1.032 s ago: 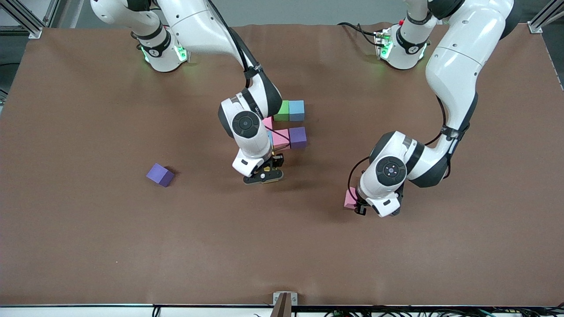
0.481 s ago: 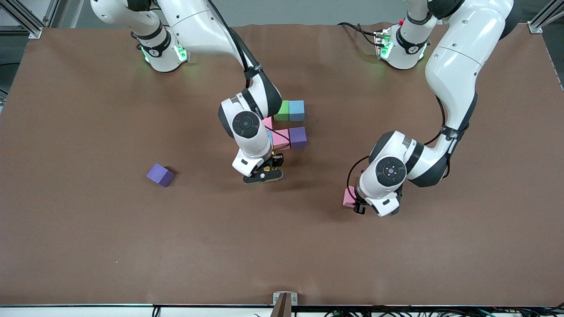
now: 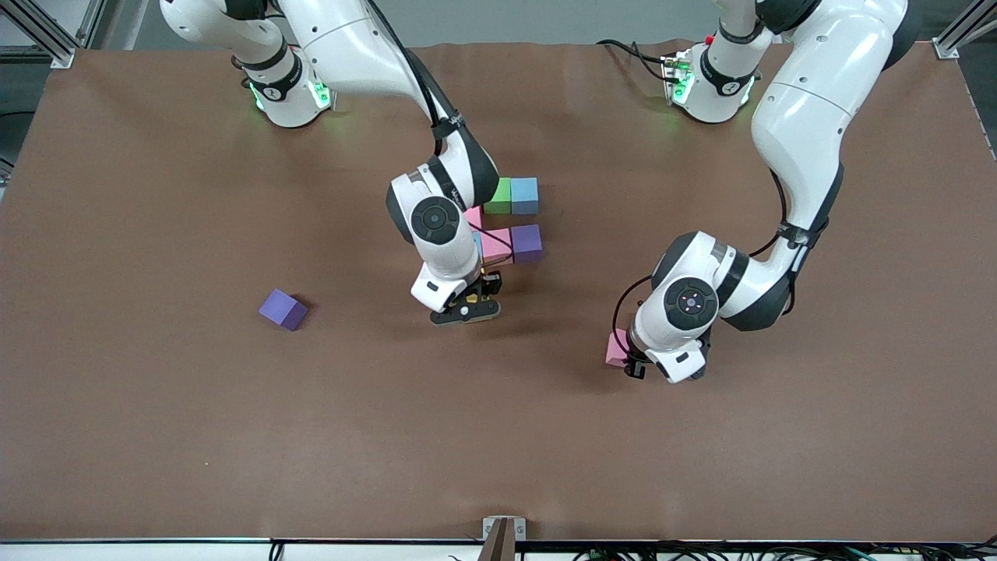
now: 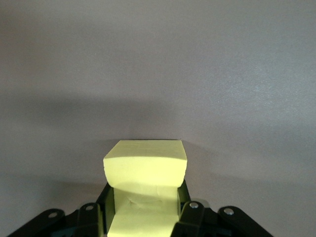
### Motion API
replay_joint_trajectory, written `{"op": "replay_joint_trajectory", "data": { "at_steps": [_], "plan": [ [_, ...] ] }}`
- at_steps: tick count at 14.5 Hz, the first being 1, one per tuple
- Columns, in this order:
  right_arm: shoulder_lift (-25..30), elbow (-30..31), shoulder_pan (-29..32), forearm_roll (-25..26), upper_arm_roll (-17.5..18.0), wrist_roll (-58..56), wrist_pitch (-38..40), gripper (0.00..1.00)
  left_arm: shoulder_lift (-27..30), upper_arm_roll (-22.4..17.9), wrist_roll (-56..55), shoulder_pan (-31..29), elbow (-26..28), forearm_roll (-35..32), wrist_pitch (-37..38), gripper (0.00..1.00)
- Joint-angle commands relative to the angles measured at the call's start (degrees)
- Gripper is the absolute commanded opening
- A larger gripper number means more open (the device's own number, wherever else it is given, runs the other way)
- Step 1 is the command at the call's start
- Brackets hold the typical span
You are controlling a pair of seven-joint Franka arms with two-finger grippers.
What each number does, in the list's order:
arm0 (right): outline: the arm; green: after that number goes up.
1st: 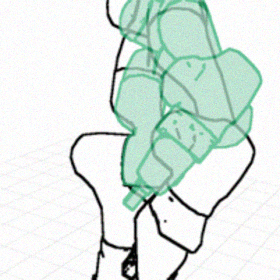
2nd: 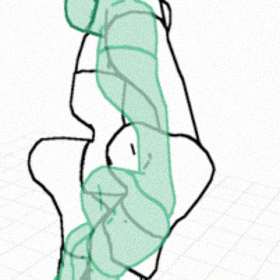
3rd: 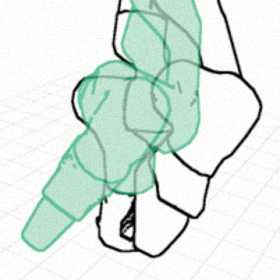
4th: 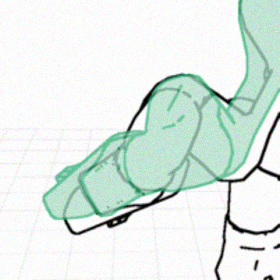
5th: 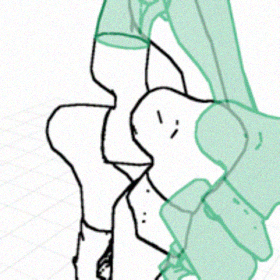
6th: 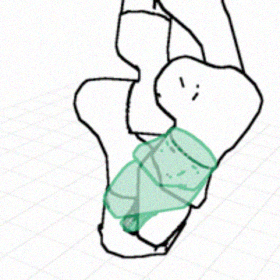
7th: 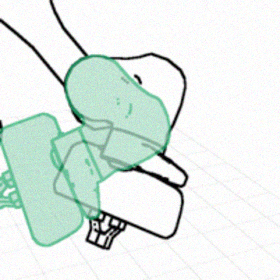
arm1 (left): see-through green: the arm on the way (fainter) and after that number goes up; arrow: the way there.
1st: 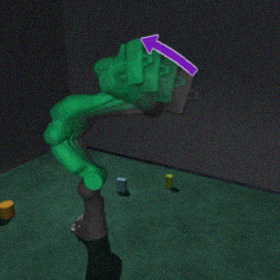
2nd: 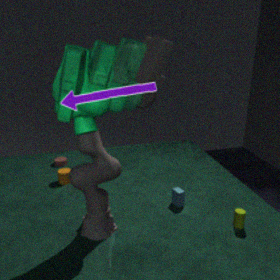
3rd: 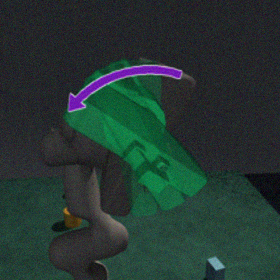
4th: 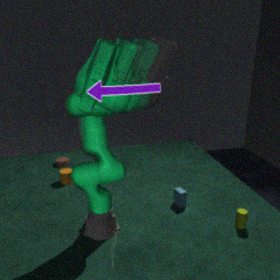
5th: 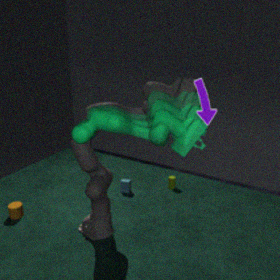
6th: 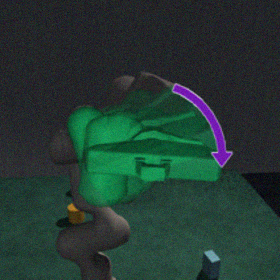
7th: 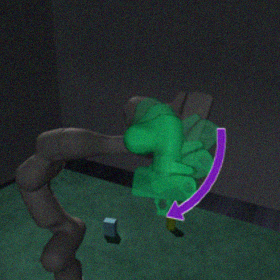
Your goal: Arrange 11 blocks into digit 3
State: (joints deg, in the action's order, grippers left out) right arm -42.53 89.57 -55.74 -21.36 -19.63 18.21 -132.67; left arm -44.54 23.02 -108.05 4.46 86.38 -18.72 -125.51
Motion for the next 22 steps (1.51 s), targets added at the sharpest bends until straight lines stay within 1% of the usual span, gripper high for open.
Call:
{"op": "replay_joint_trajectory", "data": {
  "at_steps": [1,12,15,16,17,18,19,22],
  "plan": [
    [1.3,2.0,-1.0,-1.1,-0.3,1.1,-0.7,0.06,1.0,0.1,0.0,0.0,0.1,0.9,1.3,0.29],
    [1.0,1.9,-1.0,-1.1,-0.3,1.1,-0.7,0.14,2.3,0.1,-0.5,-0.1,-0.6,1.1,1.4,0.29],
    [1.0,1.8,-0.9,-1.1,-0.3,1.2,-0.7,0.26,3.0,0.1,-0.5,-0.2,-0.6,2.2,2.5,0.29],
    [1.0,1.8,-0.9,-1.1,-0.3,1.2,-0.7,0.31,3.1,0.1,-0.5,-0.2,-0.7,2.2,2.5,0.29],
    [0.9,1.8,-0.9,-1.1,-0.3,1.3,-0.6,0.56,3.1,0.1,-0.6,-0.2,-0.6,2.3,2.5,0.29],
    [0.8,1.7,-0.8,-1.0,-0.3,1.5,-0.5,0.96,3.1,0.1,-0.6,-0.2,-0.6,2.3,2.5,0.29],
    [0.8,1.7,-0.7,-1.0,-0.4,1.4,-0.4,1.00,3.3,0.1,-0.8,-0.3,-0.7,2.4,2.5,0.29],
    [0.7,1.6,-0.7,-0.3,-0.4,1.2,-0.4,1.00,3.3,0.1,-0.9,-0.3,-0.7,2.8,2.5,0.29]
  ]
}}
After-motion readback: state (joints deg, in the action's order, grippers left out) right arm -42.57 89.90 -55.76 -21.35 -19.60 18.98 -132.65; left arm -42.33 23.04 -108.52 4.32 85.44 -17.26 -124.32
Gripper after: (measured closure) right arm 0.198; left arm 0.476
